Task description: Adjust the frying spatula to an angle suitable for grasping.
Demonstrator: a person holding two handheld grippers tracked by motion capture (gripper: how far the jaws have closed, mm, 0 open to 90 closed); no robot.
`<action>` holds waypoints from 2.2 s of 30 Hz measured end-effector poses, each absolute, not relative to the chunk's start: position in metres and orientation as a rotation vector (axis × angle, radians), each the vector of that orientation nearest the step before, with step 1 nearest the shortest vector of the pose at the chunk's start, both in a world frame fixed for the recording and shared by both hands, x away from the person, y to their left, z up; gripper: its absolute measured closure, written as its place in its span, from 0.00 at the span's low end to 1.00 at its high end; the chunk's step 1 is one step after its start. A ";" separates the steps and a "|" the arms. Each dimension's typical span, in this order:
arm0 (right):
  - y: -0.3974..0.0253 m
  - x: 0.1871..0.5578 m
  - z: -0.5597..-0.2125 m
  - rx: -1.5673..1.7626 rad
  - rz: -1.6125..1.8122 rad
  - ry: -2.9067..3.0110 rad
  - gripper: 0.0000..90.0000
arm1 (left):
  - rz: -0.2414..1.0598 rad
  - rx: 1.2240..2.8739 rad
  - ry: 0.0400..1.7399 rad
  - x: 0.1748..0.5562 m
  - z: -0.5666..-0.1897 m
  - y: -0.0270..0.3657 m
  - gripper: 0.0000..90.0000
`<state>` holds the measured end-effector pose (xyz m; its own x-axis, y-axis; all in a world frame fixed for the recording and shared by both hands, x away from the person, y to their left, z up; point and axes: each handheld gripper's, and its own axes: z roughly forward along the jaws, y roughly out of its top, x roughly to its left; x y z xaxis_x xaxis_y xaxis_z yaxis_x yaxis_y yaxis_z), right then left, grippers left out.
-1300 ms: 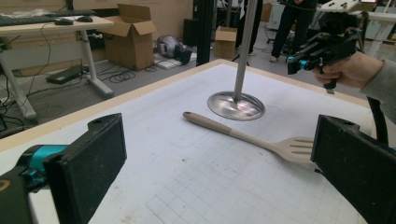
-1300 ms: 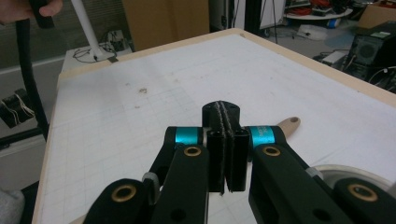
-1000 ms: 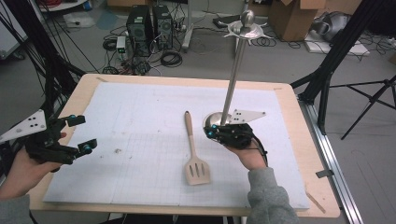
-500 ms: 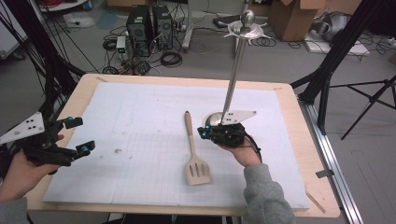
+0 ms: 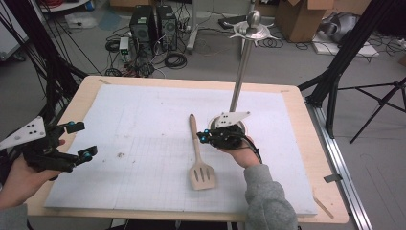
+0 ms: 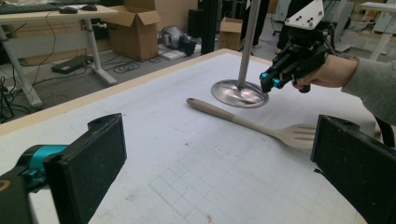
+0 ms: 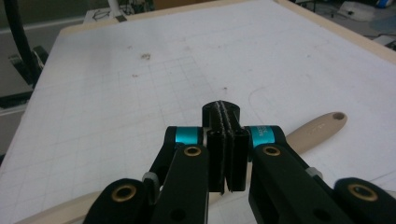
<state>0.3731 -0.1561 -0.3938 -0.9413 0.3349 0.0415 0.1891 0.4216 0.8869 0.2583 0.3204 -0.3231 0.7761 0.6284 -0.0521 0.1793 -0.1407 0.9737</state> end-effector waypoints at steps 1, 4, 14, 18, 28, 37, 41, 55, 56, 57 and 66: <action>-0.154 0.374 -0.395 0.462 1.524 2.535 1.00 | 0.437 1.699 0.642 0.258 -0.324 0.320 0.04; -0.149 0.375 -0.397 0.450 1.502 2.548 1.00 | 0.439 1.698 0.642 0.258 -0.324 0.320 0.04; -0.130 0.378 -0.411 0.414 1.394 2.644 1.00 | 0.435 1.701 0.648 0.258 -0.326 0.321 0.04; -0.123 0.378 -0.417 0.403 1.347 2.685 1.00 | 0.436 1.702 0.647 0.258 -0.326 0.322 0.04; -0.108 0.376 -0.431 0.404 1.299 2.736 1.00 | 0.440 1.692 0.645 0.256 -0.326 0.324 0.04; -0.108 0.378 -0.435 0.417 1.278 2.749 1.00 | 0.436 1.697 0.658 0.257 -0.329 0.325 0.04; -0.110 0.379 -0.438 0.444 1.261 2.775 1.00 | 0.436 1.698 0.659 0.257 -0.329 0.326 0.04; -0.115 0.377 -0.442 0.509 1.220 2.790 1.00 | 0.424 1.700 0.665 0.261 -0.332 0.325 0.04; -0.115 0.377 -0.442 0.509 1.220 2.790 1.00 | 0.423 1.702 0.665 0.261 -0.332 0.325 0.04; -0.115 0.376 -0.442 0.526 1.218 2.794 1.00 | 0.422 1.703 0.666 0.261 -0.332 0.325 0.04; -0.117 0.373 -0.443 0.553 1.236 2.789 1.00 | 0.421 1.705 0.670 0.261 -0.333 0.327 0.04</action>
